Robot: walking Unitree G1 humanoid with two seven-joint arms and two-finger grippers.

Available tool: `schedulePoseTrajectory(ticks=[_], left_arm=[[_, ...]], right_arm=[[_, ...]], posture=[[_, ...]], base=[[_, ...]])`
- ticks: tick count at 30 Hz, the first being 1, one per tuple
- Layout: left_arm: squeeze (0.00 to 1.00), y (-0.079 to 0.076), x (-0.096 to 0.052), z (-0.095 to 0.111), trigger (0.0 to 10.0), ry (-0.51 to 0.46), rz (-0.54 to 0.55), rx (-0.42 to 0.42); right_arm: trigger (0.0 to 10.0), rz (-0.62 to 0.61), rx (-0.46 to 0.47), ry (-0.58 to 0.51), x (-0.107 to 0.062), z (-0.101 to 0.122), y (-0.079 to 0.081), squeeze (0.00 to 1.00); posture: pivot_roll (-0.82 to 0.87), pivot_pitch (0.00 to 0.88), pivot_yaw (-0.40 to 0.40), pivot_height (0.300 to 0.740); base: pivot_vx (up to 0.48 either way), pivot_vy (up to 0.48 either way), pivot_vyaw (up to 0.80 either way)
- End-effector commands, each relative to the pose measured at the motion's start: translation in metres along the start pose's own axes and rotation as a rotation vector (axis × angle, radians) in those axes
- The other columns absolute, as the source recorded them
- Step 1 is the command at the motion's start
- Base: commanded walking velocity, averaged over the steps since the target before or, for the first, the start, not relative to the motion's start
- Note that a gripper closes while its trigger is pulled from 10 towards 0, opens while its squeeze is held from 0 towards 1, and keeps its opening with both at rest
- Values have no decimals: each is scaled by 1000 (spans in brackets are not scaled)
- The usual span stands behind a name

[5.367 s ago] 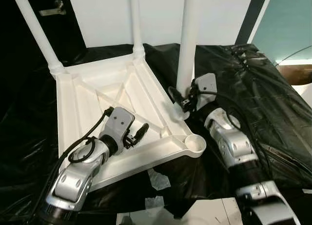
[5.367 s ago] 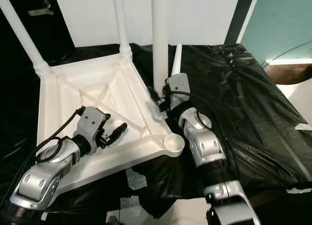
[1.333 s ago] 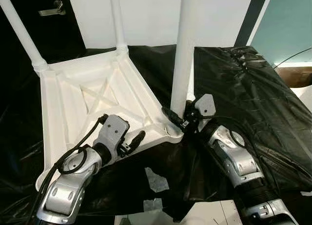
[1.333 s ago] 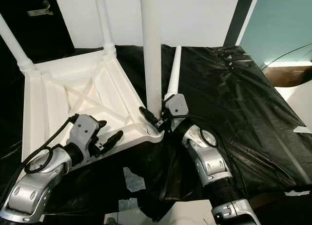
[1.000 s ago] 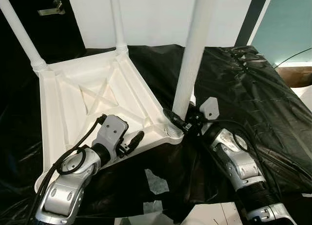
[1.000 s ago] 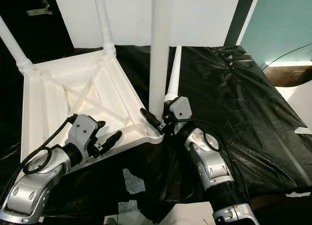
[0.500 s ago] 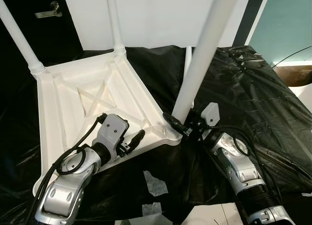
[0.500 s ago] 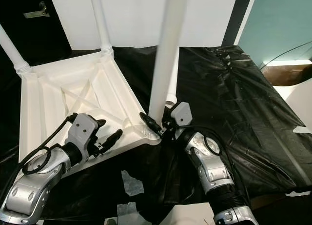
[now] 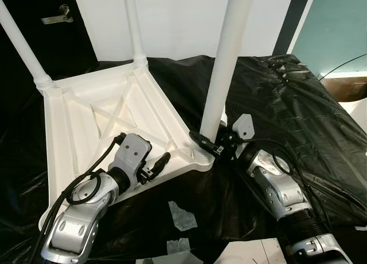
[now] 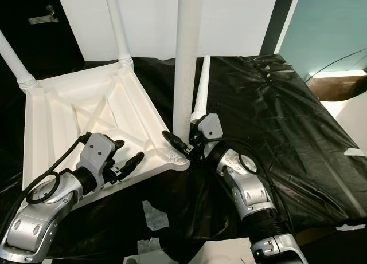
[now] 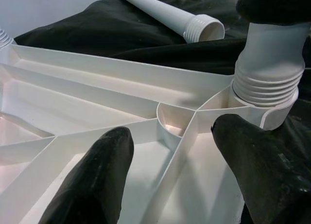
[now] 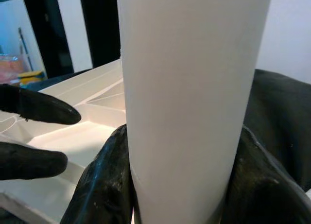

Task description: Building children table

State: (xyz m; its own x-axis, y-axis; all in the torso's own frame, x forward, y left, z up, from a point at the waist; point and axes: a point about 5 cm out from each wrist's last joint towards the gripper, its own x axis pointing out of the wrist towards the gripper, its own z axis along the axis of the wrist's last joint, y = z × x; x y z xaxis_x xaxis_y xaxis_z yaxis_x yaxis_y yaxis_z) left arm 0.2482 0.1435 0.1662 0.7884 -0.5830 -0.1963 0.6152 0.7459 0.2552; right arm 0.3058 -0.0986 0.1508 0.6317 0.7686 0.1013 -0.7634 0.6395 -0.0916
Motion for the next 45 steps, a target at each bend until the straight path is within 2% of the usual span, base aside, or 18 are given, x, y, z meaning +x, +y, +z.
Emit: schedulePoseTrajectory(ticks=[1, 9, 14, 18, 20, 22, 23, 25, 29, 34, 45], left_arm=[[0, 1, 0, 2, 10000, 2, 12, 17], [0, 1, 0, 2, 10000, 5, 9, 16], [0, 0, 1, 3, 10000, 2, 6, 20], [0, -1, 1, 4, 10000, 0, 6, 18], [0, -1, 1, 4, 10000, 0, 6, 18], [0, -2, 1, 4, 10000, -1, 5, 18], [0, -2, 1, 4, 10000, -1, 5, 18], [0, -2, 1, 4, 10000, 0, 5, 20], [0, -2, 1, 4, 10000, 0, 7, 21], [0, -2, 2, 5, 10000, -3, 10, 22], [0, -1, 3, 6, 10000, -11, 17, 20]], right_arm=[[10000, -31, 126, 216, -17, -44, 3, 0], [10000, -60, 163, 265, -17, -45, -1, 0], [10000, -135, 113, 237, -13, -38, -5, 0], [10000, -231, 58, 166, -4, -27, 3, 0], [10000, -240, 55, 160, -4, -26, 4, 0], [10000, -379, 51, 128, 0, -23, 10, 0], [10000, -379, 51, 128, 0, -23, 10, 0], [10000, -476, 106, 120, 2, -24, 18, 0], [10000, -480, 125, 116, 4, -23, 23, 0], [10000, -523, 161, 113, 5, -21, 18, 0], [10000, -512, 87, 103, 10, -14, 17, 0]], posture=[[112, 55, 4, 740], [114, 54, 3, 740], [115, 52, -1, 740], [116, 52, -3, 740], [116, 52, -3, 740], [122, 53, -10, 740], [122, 53, -10, 740], [128, 50, -14, 740], [127, 48, -14, 740], [124, 45, -17, 740], [123, 45, -26, 740]], base=[[0, 0, 0], [0, 0, 0], [0, 0, 0], [0, 0, 0], [0, 0, 0], [0, 0, 0], [0, 0, 0], [0, 0, 0], [0, 0, 0], [0, 0, 0], [0, 0, 0]])
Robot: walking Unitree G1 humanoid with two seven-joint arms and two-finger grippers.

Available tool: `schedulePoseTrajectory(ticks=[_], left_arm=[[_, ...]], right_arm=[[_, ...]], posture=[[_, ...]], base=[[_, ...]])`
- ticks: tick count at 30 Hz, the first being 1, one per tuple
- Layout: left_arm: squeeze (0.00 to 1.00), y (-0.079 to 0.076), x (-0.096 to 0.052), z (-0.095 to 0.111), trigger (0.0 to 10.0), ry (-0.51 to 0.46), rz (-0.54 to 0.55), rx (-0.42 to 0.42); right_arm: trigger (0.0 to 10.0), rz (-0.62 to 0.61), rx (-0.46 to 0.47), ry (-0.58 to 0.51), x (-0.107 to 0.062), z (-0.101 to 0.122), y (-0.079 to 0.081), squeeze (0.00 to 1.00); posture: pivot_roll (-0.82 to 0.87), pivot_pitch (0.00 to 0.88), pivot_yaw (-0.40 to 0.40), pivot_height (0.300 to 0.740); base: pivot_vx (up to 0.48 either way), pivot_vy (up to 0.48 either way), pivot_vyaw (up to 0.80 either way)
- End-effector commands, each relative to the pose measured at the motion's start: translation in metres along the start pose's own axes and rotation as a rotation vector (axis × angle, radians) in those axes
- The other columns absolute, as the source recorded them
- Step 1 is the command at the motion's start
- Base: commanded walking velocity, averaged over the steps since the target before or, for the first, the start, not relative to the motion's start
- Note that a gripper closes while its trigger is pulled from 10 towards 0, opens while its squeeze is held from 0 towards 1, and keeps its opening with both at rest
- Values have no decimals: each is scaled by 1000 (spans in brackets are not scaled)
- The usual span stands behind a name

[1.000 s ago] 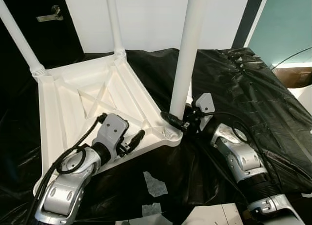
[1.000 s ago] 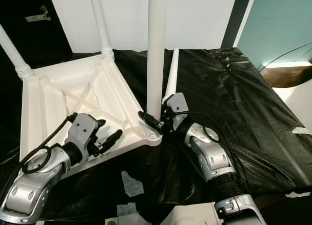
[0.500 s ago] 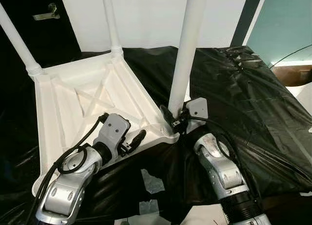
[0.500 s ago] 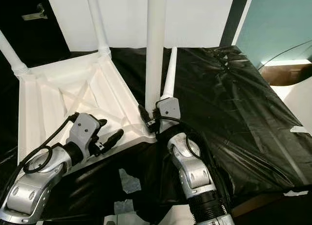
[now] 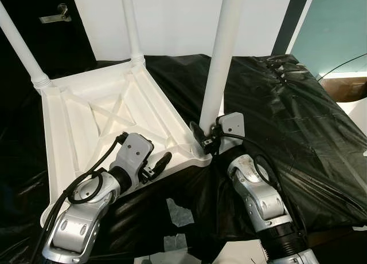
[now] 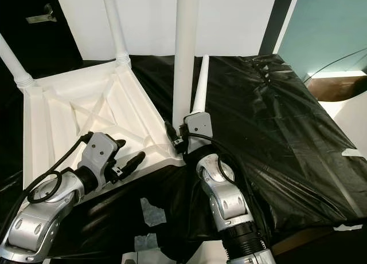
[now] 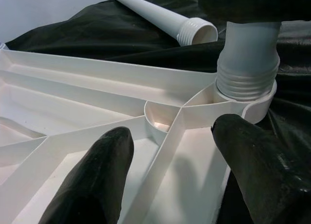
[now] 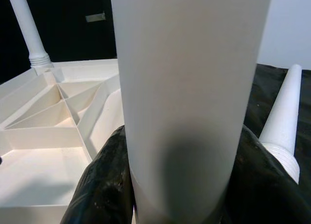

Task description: Building children table

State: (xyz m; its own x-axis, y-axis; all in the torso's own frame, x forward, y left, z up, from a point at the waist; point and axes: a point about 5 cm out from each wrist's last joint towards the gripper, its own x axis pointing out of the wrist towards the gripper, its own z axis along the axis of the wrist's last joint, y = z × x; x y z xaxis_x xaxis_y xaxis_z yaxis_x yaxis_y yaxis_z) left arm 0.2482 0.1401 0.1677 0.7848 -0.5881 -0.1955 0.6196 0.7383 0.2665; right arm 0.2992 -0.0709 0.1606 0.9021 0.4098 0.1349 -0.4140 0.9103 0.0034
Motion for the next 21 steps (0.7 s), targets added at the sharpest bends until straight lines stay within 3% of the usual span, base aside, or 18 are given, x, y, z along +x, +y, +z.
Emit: schedulePoseTrajectory(ticks=[1, 3, 4, 5, 6, 9, 16, 17, 21], left_arm=[[0, 1, 1, 3, 10000, -9, 23, 7], [0, 0, 2, 4, 10000, -13, 21, 6], [0, -2, 2, 4, 10000, -16, 18, 1], [0, -2, 2, 4, 10000, -16, 18, 1], [0, -3, 3, 3, 10000, -18, 15, -3], [0, -9, 5, 2, 10000, -23, 4, -14], [0, -11, 8, 4, 10000, -34, -5, -24], [0, -13, 9, 4, 10000, -38, -7, -26], [0, -15, 11, 4, 10000, -45, -9, -31]], right_arm=[[10000, -61, 19, 122, -5, -24, -9, 0], [10000, -49, 17, 106, -5, -22, -10, 0], [10000, -21, -3, 76, -4, -17, -11, 616], [10000, -21, -3, 76, -4, -17, -11, 616], [10000, 19, 21, 52, -4, -13, -12, 1000], [10000, 82, 28, -13, 0, -1, -26, 1000], [10000, 232, 28, -10, 2, 4, -39, 961], [10000, 288, 21, -4, 2, 4, -41, 0], [10000, 409, -32, 29, 4, 2, -46, 0]], posture=[[123, 45, -26, 740], [124, 47, -27, 740], [123, 47, -28, 740], [123, 47, -28, 740], [122, 46, -30, 740], [121, 45, -31, 740], [112, 41, -26, 740], [112, 41, -26, 740], [109, 38, -23, 740]], base=[[0, 0, 0], [0, 0, 0], [0, 0, 0], [0, 0, 0], [0, 0, 0], [0, 0, 0], [0, 0, 0], [0, 0, 0], [0, 0, 0]])
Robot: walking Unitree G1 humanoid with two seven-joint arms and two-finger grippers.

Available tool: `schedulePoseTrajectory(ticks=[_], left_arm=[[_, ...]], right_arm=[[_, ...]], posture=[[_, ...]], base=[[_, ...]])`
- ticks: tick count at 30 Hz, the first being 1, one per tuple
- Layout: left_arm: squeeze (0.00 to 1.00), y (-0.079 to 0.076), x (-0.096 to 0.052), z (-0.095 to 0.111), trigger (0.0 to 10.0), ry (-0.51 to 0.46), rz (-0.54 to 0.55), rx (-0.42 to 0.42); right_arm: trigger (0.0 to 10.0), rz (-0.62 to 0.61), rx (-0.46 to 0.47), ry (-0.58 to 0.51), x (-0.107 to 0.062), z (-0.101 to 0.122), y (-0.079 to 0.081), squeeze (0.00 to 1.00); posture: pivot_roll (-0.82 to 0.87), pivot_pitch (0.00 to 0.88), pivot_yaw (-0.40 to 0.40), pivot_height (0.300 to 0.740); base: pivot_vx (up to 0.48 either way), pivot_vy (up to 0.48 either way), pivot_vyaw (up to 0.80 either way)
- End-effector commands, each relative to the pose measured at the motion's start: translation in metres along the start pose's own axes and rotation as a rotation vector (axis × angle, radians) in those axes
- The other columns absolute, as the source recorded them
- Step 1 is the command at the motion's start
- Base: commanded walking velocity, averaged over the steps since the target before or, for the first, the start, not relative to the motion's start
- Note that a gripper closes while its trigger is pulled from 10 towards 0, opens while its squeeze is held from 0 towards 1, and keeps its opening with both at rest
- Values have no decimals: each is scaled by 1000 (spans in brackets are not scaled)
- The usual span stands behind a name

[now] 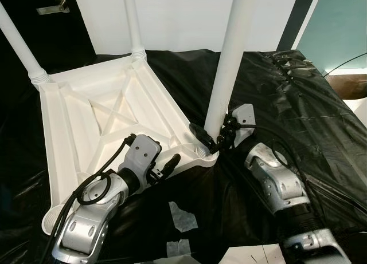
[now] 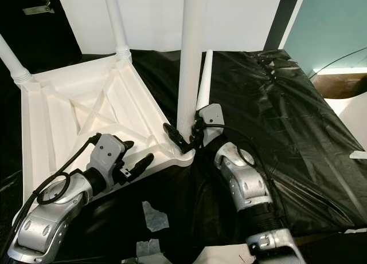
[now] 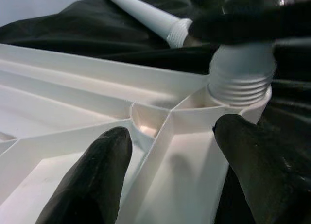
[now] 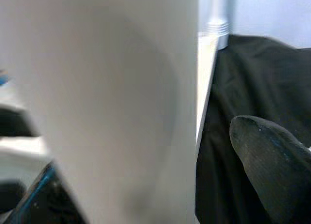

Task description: Building children table

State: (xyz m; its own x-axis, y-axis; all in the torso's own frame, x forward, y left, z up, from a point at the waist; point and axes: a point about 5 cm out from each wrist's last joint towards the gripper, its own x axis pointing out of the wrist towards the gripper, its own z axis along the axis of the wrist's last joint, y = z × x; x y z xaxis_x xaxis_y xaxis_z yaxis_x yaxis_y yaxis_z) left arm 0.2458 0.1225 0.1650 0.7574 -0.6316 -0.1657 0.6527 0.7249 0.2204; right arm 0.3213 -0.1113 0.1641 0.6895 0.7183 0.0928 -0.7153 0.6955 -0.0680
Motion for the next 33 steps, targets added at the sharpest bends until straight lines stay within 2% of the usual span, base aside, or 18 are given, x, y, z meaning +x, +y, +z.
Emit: schedulePoseTrajectory(ticks=[1, 7, 8, 11, 15, 16, 18, 19, 20, 33], left_arm=[[0, 0, 3, 0, 10000, -8, 40, 14], [0, -2, 8, -5, 10000, -5, 82, 25], [0, -5, 9, -9, 10000, 6, 92, 61], [0, -10, 13, -18, 10000, 22, 107, 102], [0, -13, 16, -21, 10000, 2, 131, 103], [0, -14, 17, -21, 10000, -18, 140, 96], [0, -14, 17, -21, 10000, -18, 140, 96], [0, -15, 18, -21, 10000, -33, 143, 93], [0, -15, 18, -21, 10000, -42, 149, 88], [0, -5, 19, -22, 10000, -71, 165, 98]], right_arm=[[10000, 53, -8, 9, 1, -2, -2, 0], [10000, 128, -20, 26, 7, -4, -6, 0], [10000, 156, -40, 34, 9, -5, -6, 0], [10000, 199, -59, 51, 15, -7, -7, 0], [10000, 230, -78, 66, 18, -9, -6, 0], [5333, 242, -80, 67, 19, -11, -6, 0], [5333, 242, -80, 67, 19, -11, -6, 0], [4118, 247, -81, 70, 20, -12, -7, 0], [0, 249, -78, 72, 21, -14, -7, 0], [0, 211, -45, 60, 21, -22, -11, 0]], posture=[[110, 38, -19, 740], [116, 34, -17, 740], [116, 33, -16, 740], [118, 30, -17, 740], [121, 25, -17, 740], [126, 21, -18, 740], [126, 21, -18, 740], [128, 19, -20, 740], [133, 11, -23, 740], [131, 0, -17, 740]], base=[[0, 0, 0], [0, 0, 0], [0, 0, 0], [0, 0, 0], [0, 0, 0], [0, 0, 0], [0, 0, 0], [0, 0, 0], [0, 0, 0], [0, 0, 0]])
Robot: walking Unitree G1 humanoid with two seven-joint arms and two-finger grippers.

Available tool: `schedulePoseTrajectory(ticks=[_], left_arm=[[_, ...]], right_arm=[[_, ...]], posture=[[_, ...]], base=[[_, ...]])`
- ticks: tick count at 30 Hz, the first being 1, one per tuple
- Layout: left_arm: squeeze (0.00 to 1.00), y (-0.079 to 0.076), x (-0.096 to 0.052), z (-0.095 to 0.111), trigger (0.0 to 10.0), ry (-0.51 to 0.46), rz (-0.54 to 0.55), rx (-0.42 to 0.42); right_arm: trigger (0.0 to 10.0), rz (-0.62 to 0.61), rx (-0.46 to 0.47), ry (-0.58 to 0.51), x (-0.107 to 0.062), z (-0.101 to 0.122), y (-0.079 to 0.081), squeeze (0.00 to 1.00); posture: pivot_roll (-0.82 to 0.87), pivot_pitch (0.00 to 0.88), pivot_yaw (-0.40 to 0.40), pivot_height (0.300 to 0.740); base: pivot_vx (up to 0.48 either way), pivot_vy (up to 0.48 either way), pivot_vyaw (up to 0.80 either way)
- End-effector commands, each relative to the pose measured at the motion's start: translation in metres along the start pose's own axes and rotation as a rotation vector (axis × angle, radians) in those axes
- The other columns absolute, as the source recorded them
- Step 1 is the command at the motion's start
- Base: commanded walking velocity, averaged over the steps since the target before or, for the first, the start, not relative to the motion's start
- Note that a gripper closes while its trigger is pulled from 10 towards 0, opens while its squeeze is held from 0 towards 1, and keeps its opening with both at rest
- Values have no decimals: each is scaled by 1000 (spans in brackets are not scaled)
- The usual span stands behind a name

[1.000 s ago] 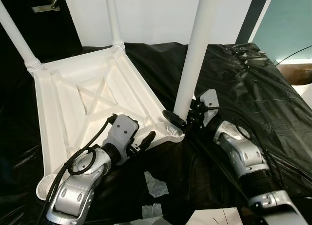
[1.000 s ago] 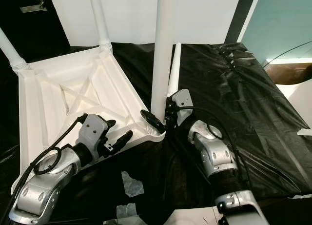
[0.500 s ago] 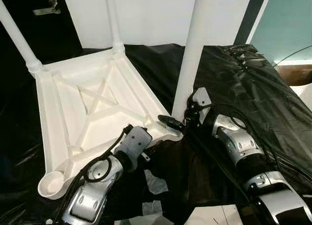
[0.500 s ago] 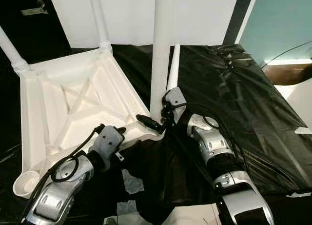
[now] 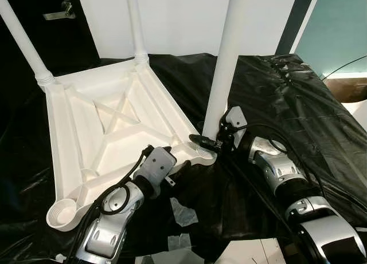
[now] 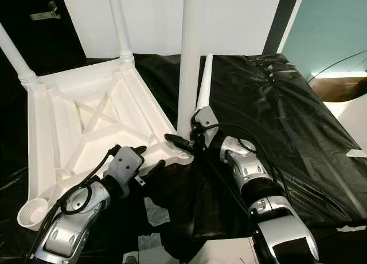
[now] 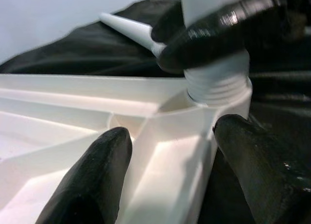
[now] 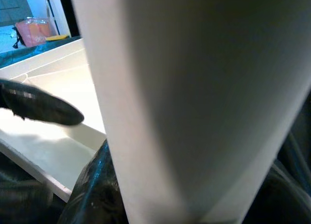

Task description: Building children table

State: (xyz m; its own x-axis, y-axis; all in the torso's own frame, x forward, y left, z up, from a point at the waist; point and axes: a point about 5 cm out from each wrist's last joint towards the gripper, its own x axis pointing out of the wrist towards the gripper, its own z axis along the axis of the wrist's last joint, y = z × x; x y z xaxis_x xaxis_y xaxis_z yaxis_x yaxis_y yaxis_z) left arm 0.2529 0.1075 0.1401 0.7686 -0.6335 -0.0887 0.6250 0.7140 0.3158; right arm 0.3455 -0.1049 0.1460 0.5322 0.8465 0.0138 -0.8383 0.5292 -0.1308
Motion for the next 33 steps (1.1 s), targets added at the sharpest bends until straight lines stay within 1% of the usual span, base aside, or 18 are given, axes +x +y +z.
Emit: schedulePoseTrajectory(ticks=[1, 2, 3, 5, 6, 7, 8, 9, 12, 13, 14, 15, 17, 19, 21, 23, 26, 33], left_arm=[[0, 6, 0, -1, 10000, -7, 133, 1], [0, 6, 1, 1, 10000, -18, 129, -4], [0, 6, 1, 1, 10000, -18, 129, -4], [0, 5, 2, 2, 10000, -28, 127, -6], [0, 5, 2, 2, 10000, -28, 127, -6], [0, 5, 2, 2, 10000, -34, 129, 5], [0, 5, 2, 2, 10000, -34, 129, 5], [0, 5, 2, 2, 10000, -38, 129, 11], [0, 6, 2, 2, 10000, -41, 131, 13], [0, 6, 2, 2, 10000, -41, 131, 13], [0, 7, 1, 3, 10000, -48, 131, 9], [0, 7, 1, 3, 10000, -49, 132, 9], [0, 7, 1, 3, 10000, -49, 132, 9], [0, 8, 0, 2, 10000, -47, 131, 12], [0, 8, 0, 2, 10000, -47, 131, 12], [0, 10, -1, 3, 10000, -46, 132, 13], [0, 12, -2, 3, 10000, -46, 136, 13], [0, 13, -2, 3, 10000, -44, 136, 19]], right_arm=[[1569, -26, 23, -5, 2, 0, 0, 0], [10000, -64, 36, -8, 4, -1, 1, 0], [10000, -64, 36, -8, 4, -1, 1, 0], [10000, -138, 44, 10, 7, -3, 3, 0], [10000, -138, 44, 10, 7, -3, 3, 0], [10000, -187, 40, 28, 9, -6, 4, 0], [10000, -187, 40, 28, 9, -6, 4, 0], [10000, -224, 34, 31, 10, -7, 8, 0], [10000, -387, 63, 47, 13, -16, 18, 0], [10000, -387, 63, 47, 13, -16, 18, 0], [10000, -507, 110, 56, 13, -21, 19, 0], [10000, -556, 112, 53, 12, -21, 20, 0], [10000, -556, 112, 53, 12, -21, 20, 0], [10000, -653, 134, 55, 11, -24, 23, 0], [10000, -653, 134, 55, 11, -24, 23, 0], [10000, -658, 162, 46, 14, -24, 35, 0], [10000, -655, 165, 41, 15, -22, 39, 0], [10000, -688, 166, 12, 12, -16, 37, 0]], posture=[[130, 0, -21, 740], [128, 0, -22, 740], [128, 0, -22, 740], [129, 0, -25, 740], [129, 0, -25, 740], [127, 0, -29, 740], [127, 0, -29, 740], [130, 0, -31, 740], [131, 0, -33, 740], [131, 0, -33, 740], [131, 0, -33, 740], [133, 0, -35, 740], [133, 0, -35, 740], [137, 0, -34, 740], [137, 0, -34, 740], [134, 0, -34, 740], [133, 0, -32, 740], [131, 0, -31, 740]], base=[[0, 0, 0], [0, 0, 0], [0, 0, 0], [0, 0, 0], [0, 0, 0], [0, 0, 0], [0, 0, 0], [0, 0, 0], [0, 0, 0], [0, 0, 0], [0, 0, 0], [0, 0, 0], [0, 0, 0], [0, 0, 0], [0, 0, 0], [0, 0, 0], [0, 0, 0], [0, 0, 0]])
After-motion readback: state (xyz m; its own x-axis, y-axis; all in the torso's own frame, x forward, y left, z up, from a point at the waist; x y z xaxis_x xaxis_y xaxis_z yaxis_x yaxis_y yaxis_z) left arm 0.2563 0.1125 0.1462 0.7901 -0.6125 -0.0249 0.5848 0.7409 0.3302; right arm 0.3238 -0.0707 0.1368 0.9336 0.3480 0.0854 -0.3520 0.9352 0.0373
